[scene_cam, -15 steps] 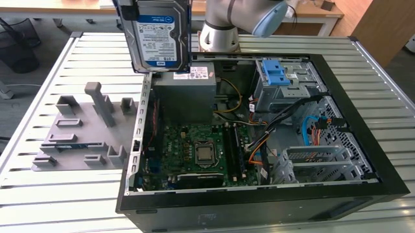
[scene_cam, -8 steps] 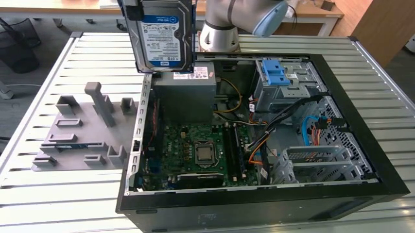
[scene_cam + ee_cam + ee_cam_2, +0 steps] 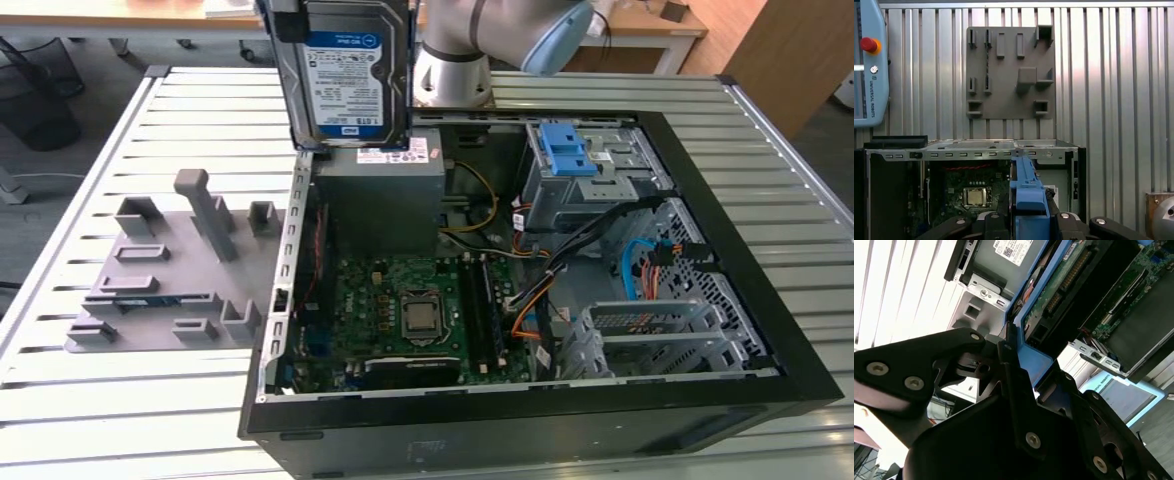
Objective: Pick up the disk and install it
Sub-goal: 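Pick up the disk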
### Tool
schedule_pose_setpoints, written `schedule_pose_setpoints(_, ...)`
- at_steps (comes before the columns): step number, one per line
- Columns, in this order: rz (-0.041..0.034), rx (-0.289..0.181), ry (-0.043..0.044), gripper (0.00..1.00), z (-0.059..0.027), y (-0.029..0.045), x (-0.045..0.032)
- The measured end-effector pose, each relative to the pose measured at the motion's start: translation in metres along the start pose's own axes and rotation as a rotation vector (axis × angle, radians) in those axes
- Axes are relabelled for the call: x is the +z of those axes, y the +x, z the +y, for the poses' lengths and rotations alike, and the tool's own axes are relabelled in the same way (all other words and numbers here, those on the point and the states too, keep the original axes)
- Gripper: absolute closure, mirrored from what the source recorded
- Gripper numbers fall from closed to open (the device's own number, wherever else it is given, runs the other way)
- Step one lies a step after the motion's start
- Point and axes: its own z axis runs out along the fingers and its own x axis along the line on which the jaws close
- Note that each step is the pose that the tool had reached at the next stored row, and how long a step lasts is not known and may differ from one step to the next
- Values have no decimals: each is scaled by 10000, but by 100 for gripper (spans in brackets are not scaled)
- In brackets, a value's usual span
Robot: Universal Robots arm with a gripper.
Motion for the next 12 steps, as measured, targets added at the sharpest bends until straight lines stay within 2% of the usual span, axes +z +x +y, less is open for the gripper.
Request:
schedule_pose_setpoints(7,1,0,0,64,-130,-2,-1)
schedule_pose_setpoints(12,-1,33,1,64,-159,46,-2)
